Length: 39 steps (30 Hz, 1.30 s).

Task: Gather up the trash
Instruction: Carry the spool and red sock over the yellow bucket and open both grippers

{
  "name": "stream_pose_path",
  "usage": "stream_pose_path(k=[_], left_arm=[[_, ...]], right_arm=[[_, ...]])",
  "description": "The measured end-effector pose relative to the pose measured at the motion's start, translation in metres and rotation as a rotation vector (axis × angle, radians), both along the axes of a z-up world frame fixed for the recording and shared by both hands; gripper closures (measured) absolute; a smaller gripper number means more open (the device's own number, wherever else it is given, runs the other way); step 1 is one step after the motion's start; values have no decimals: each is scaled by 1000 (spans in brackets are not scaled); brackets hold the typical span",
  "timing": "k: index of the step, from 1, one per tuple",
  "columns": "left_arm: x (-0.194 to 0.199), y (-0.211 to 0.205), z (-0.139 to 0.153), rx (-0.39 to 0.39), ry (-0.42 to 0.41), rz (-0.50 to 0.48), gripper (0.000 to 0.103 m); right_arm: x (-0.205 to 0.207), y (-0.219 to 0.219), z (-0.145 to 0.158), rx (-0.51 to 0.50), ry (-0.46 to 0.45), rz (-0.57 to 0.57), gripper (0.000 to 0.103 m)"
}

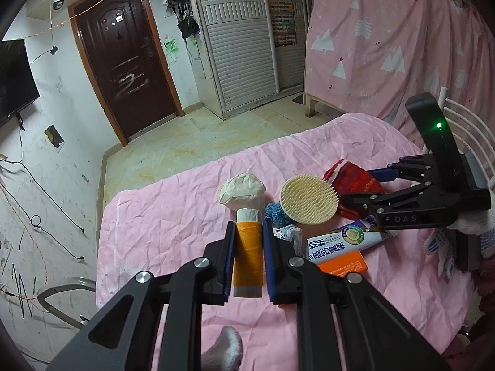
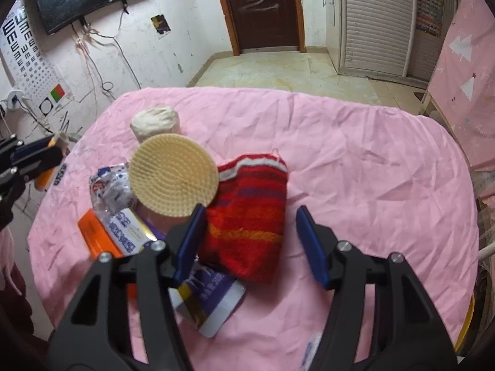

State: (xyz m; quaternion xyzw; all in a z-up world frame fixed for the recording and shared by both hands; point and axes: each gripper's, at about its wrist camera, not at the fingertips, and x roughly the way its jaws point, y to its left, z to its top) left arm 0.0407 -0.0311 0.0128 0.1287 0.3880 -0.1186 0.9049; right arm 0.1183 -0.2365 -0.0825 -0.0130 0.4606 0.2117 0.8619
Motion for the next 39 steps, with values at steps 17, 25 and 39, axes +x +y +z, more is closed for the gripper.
stream_pose_path(k=[17, 25, 39], left_arm=[[-3, -31, 7, -2, -12, -42, 96], [-10, -80, 19, -33, -38, -125, 96], [-18, -197, 19, -94, -15, -304, 96]], right_arm=[[-35, -32, 31, 38, -136, -53, 91], [-66, -85, 57, 94, -224, -145, 91], [-111, -198, 61, 70, -305, -385, 91]])
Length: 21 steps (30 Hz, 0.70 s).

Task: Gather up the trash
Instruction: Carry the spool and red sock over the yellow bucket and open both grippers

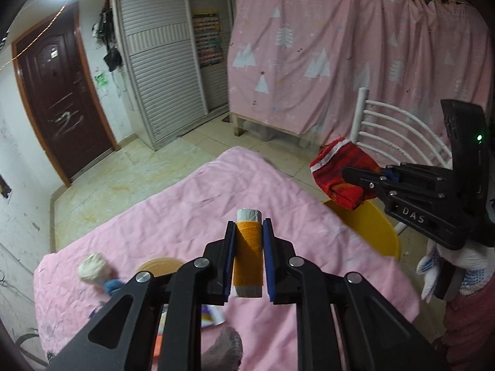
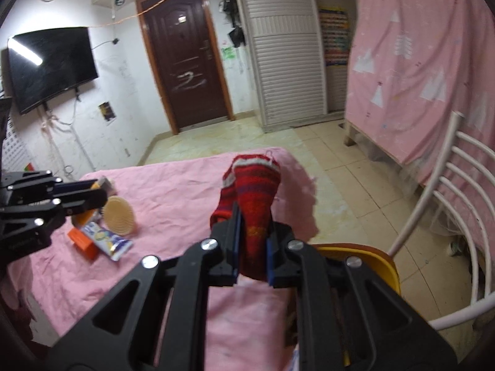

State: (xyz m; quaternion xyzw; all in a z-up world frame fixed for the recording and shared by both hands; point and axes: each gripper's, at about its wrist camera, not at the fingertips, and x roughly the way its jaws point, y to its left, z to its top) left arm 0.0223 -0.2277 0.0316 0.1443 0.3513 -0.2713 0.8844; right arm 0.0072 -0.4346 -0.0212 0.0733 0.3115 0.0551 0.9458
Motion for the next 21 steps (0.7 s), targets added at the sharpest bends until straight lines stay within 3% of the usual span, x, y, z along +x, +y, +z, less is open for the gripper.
stream_pose_path(k=[6, 16, 18, 20, 21], left_arm=[[3, -51, -2, -55, 25, -73, 96], [-1, -128, -16, -109, 98, -189, 96], [-4, -139, -18, -119, 110, -205, 96], [-3, -150, -20, -134, 126, -219, 95], [-3, -155, -22, -133, 135, -220, 95]], right_arm=[[-15, -49, -18, 10, 34, -99, 91], [-22, -85, -48, 64, 83, -170, 88], [-23, -92, -54, 82, 93, -183, 82], [-26, -100, -58, 98, 99, -195, 67], [-28, -102, -60, 98, 100, -200, 66]])
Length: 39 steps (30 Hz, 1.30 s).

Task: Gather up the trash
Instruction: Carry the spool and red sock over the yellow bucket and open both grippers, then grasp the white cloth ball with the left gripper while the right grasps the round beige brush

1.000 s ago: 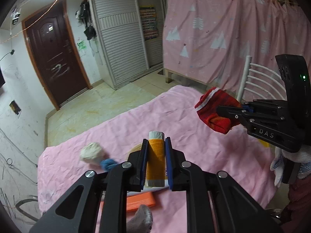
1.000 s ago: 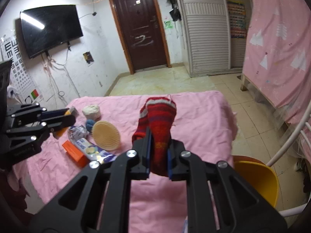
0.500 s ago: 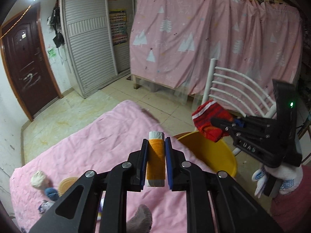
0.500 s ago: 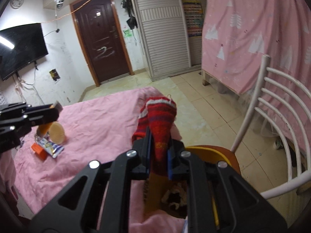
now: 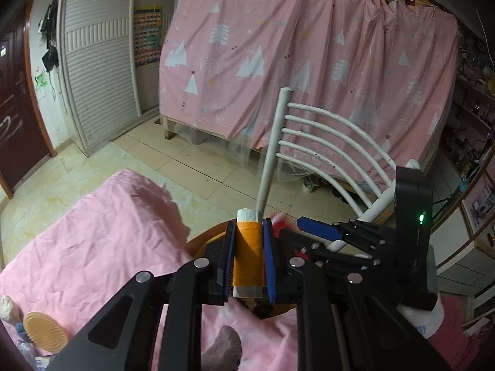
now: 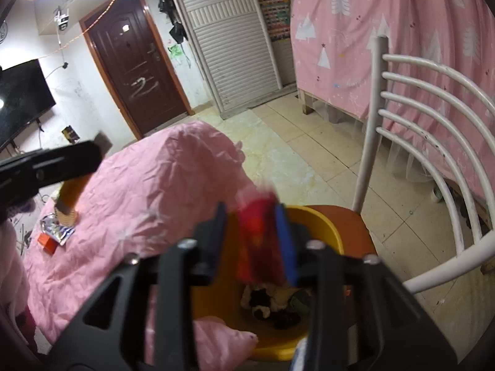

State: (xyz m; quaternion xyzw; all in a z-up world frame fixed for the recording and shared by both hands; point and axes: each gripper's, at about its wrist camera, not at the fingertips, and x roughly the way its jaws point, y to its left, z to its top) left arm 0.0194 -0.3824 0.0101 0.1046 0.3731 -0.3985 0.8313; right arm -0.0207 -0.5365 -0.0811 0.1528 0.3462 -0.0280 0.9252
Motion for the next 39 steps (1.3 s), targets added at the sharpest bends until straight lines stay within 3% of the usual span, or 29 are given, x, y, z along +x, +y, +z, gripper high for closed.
stream_pose_path(k=[3, 5, 6, 12, 19, 22, 28, 39], left_arm=[[1, -9, -5, 3, 25, -13, 81], [0, -13, -7, 8, 22, -16, 57], [-1, -14, -7, 8, 22, -16, 55], [-2, -9, -6, 14, 11, 2, 53], [3, 25, 2, 6, -5, 48, 47], [7, 48, 8, -4, -22, 85, 46], [13, 95, 18, 2, -67, 165, 43], [37, 188, 32, 17, -109, 322, 41]], right_arm=[[-4, -4, -3, 2, 4, -5, 66], [-5, -7, -4, 9, 5, -12, 66], [-5, -8, -5, 12, 6, -13, 66], [-6, -8, -7, 11, 4, -8, 66], [5, 15, 7, 11, -17, 44, 65], [12, 33, 16, 4, -27, 75, 47], [29, 78, 29, -24, -36, 162, 39], [60, 170, 41, -64, -23, 322, 33]])
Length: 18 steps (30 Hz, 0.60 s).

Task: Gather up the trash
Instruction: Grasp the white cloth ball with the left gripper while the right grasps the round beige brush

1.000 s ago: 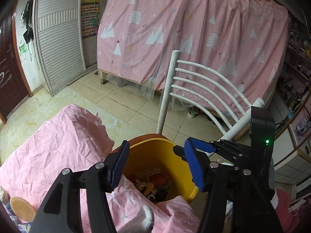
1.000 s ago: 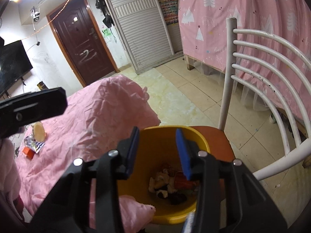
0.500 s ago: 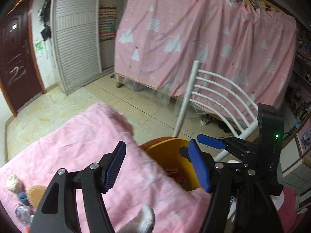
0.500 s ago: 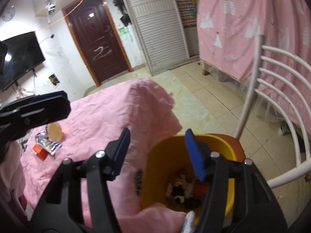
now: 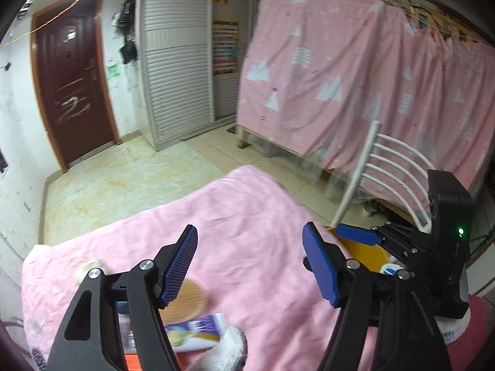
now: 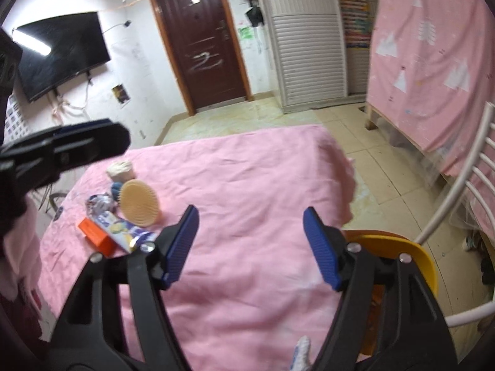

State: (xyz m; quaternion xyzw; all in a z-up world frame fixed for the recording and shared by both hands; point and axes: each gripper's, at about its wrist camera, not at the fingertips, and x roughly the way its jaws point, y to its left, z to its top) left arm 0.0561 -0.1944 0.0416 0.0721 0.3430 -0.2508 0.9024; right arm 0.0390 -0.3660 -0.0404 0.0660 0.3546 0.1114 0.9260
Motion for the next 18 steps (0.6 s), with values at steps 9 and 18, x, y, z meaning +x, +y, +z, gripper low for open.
stream_pose_path(k=[9, 18], left_arm=[[31, 77, -8, 24, 21, 151, 40], [65, 138, -34, 46, 65, 294, 39]], right_arm=[[21, 61, -3, -32, 28, 108, 26], [38, 111, -5, -65, 52, 194, 18]])
